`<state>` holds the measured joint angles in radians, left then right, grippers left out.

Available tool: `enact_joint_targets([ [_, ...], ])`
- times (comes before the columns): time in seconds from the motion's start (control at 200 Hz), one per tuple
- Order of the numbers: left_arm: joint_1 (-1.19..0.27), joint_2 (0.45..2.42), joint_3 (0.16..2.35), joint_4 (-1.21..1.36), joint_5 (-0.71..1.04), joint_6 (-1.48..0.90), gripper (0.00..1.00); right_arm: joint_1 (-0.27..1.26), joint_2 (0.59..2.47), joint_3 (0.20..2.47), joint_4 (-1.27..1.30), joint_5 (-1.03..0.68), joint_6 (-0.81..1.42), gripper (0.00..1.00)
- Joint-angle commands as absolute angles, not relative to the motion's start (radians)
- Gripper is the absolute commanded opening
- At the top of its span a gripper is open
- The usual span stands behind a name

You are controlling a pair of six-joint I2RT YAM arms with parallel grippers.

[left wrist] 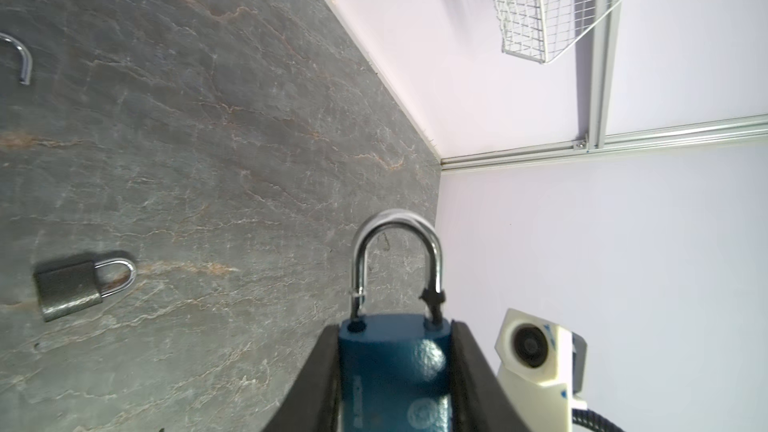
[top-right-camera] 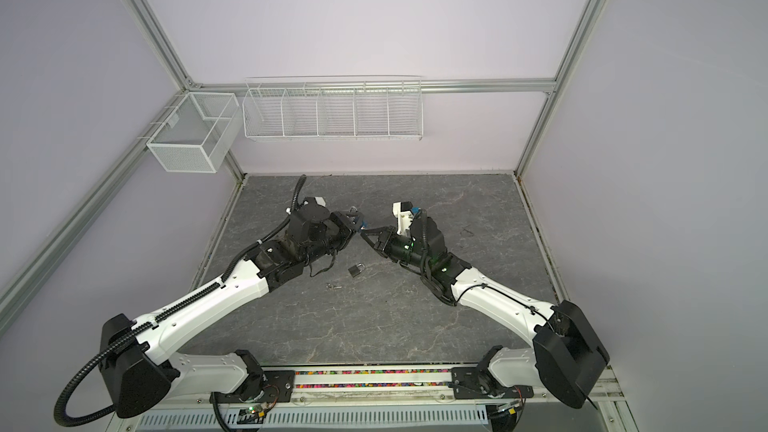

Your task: Unlock with the key

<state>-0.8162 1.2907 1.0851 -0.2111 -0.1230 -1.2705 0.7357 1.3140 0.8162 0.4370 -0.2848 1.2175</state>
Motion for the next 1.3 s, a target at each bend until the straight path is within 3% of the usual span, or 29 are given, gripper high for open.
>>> enact_joint_targets([
  [0.0,-0.836,1.307,1.037,-0.197,0.026,-1.265,0.0,0.748,1.302,0.826,0.768,-0.36,1.28,0.07],
  [0.08,-0.829,1.298,1.039,-0.198,0.021,-1.252,0.0,0.748,1.303,0.821,0.765,-0.361,1.254,0.07],
  [0.28,-0.828,1.287,1.087,-0.254,-0.019,-1.209,0.0,0.771,1.241,0.92,0.406,-0.301,1.023,0.07],
  [0.49,-0.823,1.292,1.142,-0.298,-0.086,-1.17,0.0,0.781,1.22,0.951,0.211,-0.239,0.904,0.07],
  [0.62,-0.821,1.296,1.175,-0.321,-0.124,-1.153,0.0,0.815,1.2,0.988,0.041,-0.13,0.78,0.12],
  [0.77,-0.82,1.304,1.22,-0.376,-0.163,-1.126,0.0,0.839,1.178,1.021,-0.083,-0.036,0.694,0.26],
  [0.895,-0.816,1.295,1.244,-0.429,-0.209,-1.095,0.0,0.841,1.131,1.051,-0.215,0.058,0.64,0.52],
  [1.069,-0.809,1.266,1.217,-0.397,-0.222,-0.953,0.0,0.836,1.048,1.075,-0.378,0.154,0.55,0.77],
  [1.294,-0.81,1.195,1.14,-0.321,-0.186,-0.671,0.0,0.796,1.033,1.189,-0.619,0.183,0.474,0.94],
])
